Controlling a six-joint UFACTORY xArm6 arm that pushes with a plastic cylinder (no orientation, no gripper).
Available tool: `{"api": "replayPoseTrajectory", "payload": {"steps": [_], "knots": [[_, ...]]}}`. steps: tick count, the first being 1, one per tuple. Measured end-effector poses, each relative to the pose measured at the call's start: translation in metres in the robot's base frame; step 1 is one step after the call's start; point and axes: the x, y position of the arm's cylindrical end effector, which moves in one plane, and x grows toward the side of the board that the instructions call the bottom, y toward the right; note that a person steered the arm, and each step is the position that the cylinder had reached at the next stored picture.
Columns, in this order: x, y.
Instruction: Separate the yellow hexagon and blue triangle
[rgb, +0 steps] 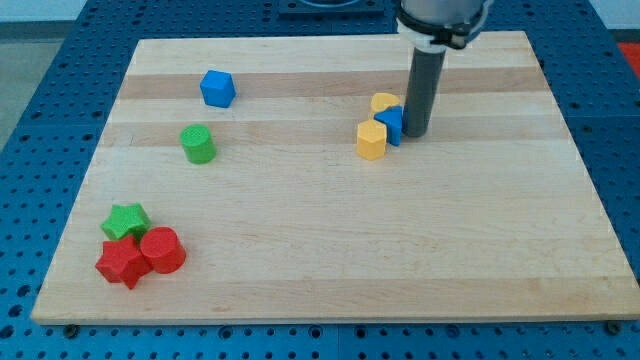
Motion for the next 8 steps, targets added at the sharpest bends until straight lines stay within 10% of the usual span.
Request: {"api": "replayPoseTrajectory", "payload": {"steps": [8], "knots": [[0.072, -0.072]]}}
